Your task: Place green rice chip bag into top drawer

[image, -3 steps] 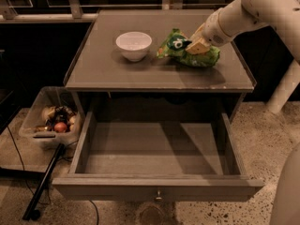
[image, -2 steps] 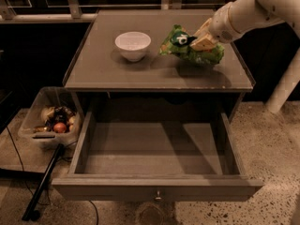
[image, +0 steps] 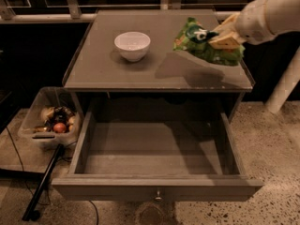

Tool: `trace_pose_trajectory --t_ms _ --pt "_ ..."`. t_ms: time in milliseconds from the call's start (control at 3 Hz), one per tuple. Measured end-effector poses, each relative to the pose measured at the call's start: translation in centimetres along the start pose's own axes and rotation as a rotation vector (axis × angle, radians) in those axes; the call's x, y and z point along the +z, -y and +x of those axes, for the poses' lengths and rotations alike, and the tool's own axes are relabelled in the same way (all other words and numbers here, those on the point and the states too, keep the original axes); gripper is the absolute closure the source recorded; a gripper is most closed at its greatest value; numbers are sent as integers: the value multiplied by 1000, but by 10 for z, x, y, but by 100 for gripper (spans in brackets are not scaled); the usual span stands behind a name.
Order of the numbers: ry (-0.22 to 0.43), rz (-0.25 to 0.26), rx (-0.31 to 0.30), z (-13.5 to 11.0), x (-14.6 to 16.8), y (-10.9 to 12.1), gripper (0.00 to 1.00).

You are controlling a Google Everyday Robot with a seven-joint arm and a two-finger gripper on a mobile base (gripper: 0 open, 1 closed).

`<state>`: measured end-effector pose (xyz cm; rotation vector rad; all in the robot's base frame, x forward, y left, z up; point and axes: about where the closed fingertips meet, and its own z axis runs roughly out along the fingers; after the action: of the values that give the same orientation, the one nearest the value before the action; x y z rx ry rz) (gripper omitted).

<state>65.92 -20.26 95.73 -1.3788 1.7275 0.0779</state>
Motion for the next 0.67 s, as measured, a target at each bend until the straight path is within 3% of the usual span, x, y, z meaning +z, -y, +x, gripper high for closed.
trace_pose_trajectory --t_ms 667 --pt "-7 19 32 18 -70 -65 100"
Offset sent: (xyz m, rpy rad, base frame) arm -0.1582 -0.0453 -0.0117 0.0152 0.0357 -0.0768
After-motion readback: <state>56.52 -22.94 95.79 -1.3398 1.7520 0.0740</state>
